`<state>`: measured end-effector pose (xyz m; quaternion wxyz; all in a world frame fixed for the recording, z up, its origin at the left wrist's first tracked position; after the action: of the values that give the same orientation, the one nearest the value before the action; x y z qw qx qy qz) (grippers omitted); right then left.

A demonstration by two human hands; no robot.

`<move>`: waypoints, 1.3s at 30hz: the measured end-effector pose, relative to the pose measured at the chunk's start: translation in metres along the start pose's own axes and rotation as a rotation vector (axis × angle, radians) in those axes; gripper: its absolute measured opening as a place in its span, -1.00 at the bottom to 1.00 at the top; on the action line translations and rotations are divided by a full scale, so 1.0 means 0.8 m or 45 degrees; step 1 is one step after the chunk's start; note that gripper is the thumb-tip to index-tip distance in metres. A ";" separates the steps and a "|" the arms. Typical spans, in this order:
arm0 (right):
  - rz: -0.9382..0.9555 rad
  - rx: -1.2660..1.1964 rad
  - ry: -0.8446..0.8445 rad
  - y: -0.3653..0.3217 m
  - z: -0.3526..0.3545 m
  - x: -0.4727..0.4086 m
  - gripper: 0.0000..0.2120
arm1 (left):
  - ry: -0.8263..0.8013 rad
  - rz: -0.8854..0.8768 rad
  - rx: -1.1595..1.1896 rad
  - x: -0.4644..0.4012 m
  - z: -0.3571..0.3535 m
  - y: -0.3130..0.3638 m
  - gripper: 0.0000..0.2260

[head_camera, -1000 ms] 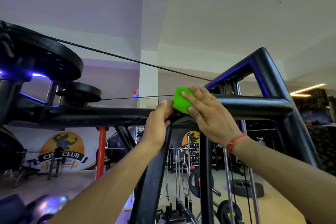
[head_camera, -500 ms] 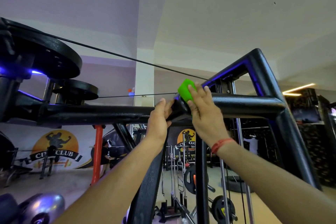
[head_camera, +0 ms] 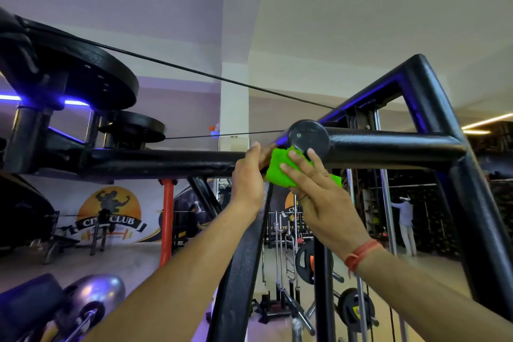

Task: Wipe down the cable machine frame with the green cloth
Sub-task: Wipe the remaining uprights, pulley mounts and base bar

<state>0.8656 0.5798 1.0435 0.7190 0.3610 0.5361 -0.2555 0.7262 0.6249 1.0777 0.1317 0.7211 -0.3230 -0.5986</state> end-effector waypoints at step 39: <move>-0.197 0.107 0.204 -0.006 -0.418 -0.132 -0.47 | -0.009 -0.350 -2.151 -0.149 0.322 -0.014 -0.48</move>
<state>0.6346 0.8399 1.0881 0.6362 0.3676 0.6070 -0.3029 0.4760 0.7582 1.0998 0.5501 0.4120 0.3215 -0.6514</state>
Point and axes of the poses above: each hand's wrist, its own x-axis away from the middle knuckle, its own z-axis out of the back of the hand, y = z × x, the point moved 8 cm from there along -x, towards the middle knuckle, and after that the axes turned 6 degrees about x, right-handed, at the moved point
